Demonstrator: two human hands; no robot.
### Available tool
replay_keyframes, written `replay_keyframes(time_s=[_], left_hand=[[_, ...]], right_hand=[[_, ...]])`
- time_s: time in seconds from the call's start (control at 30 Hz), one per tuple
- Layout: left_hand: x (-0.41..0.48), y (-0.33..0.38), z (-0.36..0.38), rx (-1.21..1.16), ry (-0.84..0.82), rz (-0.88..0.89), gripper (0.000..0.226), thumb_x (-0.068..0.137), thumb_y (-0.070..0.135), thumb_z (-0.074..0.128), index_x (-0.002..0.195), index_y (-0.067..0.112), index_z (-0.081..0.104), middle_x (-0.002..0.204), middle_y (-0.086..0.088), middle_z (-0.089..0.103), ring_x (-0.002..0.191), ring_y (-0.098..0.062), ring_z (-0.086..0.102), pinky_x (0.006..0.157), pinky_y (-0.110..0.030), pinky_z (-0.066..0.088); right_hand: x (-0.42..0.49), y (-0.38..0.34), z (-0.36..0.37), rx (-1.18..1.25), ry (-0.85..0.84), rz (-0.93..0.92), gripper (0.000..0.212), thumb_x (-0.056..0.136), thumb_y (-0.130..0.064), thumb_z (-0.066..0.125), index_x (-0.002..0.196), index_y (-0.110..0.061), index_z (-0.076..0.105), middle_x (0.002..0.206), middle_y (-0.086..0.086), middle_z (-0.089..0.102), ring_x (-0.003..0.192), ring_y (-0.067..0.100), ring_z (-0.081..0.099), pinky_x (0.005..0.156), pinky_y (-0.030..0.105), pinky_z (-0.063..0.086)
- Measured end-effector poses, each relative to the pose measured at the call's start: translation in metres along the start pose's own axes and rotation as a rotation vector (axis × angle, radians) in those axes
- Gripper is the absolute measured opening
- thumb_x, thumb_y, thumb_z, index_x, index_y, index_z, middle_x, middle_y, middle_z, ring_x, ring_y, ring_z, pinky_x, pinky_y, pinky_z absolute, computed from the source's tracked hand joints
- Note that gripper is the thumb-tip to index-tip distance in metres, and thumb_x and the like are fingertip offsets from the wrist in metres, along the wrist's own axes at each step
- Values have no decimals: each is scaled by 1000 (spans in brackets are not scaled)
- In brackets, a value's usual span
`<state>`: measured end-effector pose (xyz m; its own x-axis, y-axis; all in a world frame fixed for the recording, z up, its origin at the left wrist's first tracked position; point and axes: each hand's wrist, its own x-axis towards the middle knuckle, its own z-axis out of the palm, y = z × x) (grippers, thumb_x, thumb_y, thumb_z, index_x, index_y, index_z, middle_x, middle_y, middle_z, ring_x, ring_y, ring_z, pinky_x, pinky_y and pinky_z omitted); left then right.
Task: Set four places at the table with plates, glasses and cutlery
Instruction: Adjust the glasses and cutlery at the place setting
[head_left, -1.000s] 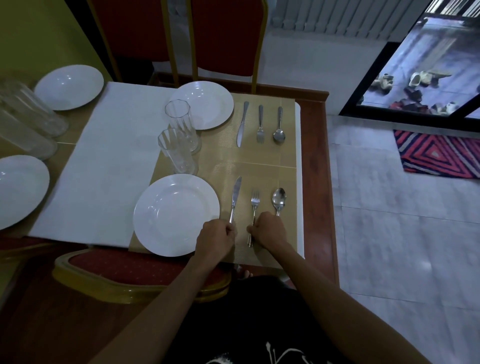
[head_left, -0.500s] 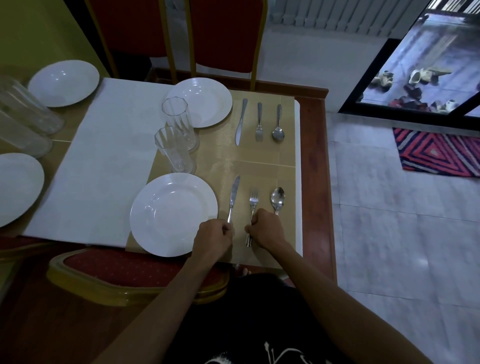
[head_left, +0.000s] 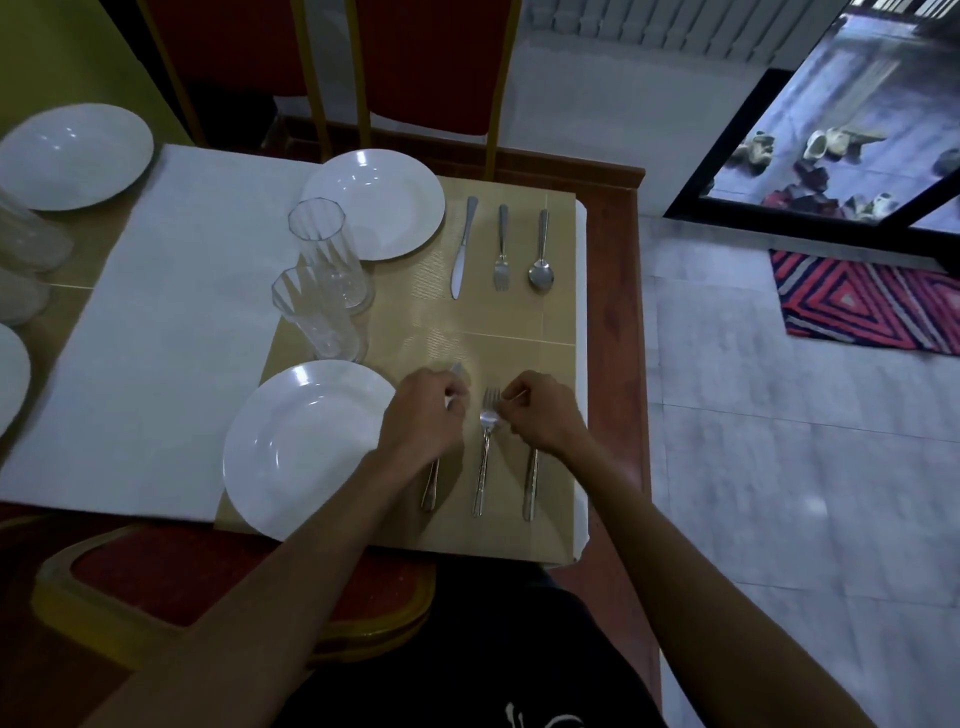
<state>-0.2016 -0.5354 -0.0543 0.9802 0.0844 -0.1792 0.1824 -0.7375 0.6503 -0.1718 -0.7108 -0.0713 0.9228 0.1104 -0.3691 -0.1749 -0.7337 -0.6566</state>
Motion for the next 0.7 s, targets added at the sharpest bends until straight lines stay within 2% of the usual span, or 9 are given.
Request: replay_keyframes(time_s=[0.1,0.17,0.27,0.37,0.43,0.53,0.63,0.7], left_hand=[[40,-10,4,79,4,-6,21,86,23,55,98,16,71,106,-4,66,104,-25,60,81,-38,54],[64,-17,11,162,-12,1,25,85,27,50,97,12,66,104,-9,65,103,-30,61,82,-37,52],[93,-19,20,209,39,-47,24,88,9,56,110,2,61,120,-16,58,116,-34,52,93,-41,48],[118,-31,35,264,143,16,36,81,2,54,116,-6,57,127,-25,55,121,-43,51,101,-50,45],[134,-37,45,299,184,7,46,82,5,54,127,-5,52,140,-24,49,133,-42,44,108,-51,39],[145,-37,54,301,243,-31,51,88,11,48,138,0,45,151,-19,40,144,-35,33,115,-50,29],[146,-41,64,299,261,-27,51,96,16,39,146,3,37,157,-14,32,149,-30,23,120,-49,21],[148,-46,69,309,274,-34,52,97,18,35,147,4,34,158,-13,30,150,-29,21,121,-47,19]], right_hand=[[24,-5,-24,5,-14,21,8,87,-25,72,86,-21,64,92,2,74,81,21,71,79,36,59],[43,-7,-37,-5,-35,21,9,87,-24,72,90,-18,66,98,3,74,85,21,71,83,39,59],[73,-5,-51,-32,-74,35,9,89,-25,71,88,-21,63,102,5,72,88,22,70,85,43,59],[103,-4,-61,-70,-84,38,10,91,-26,70,90,-20,63,104,8,72,91,24,70,85,44,59],[124,-5,-68,-84,-93,45,9,91,-26,69,92,-18,65,102,8,73,90,25,72,87,45,59],[151,-10,-74,-95,-81,41,10,90,-24,67,81,-20,66,96,9,74,87,27,73,88,46,58],[179,-8,-81,-75,18,48,24,92,-22,60,78,-5,71,86,11,75,78,27,73,83,46,59],[200,-6,-84,-25,92,66,21,90,-22,61,84,-5,72,84,7,75,77,26,73,81,46,60]])
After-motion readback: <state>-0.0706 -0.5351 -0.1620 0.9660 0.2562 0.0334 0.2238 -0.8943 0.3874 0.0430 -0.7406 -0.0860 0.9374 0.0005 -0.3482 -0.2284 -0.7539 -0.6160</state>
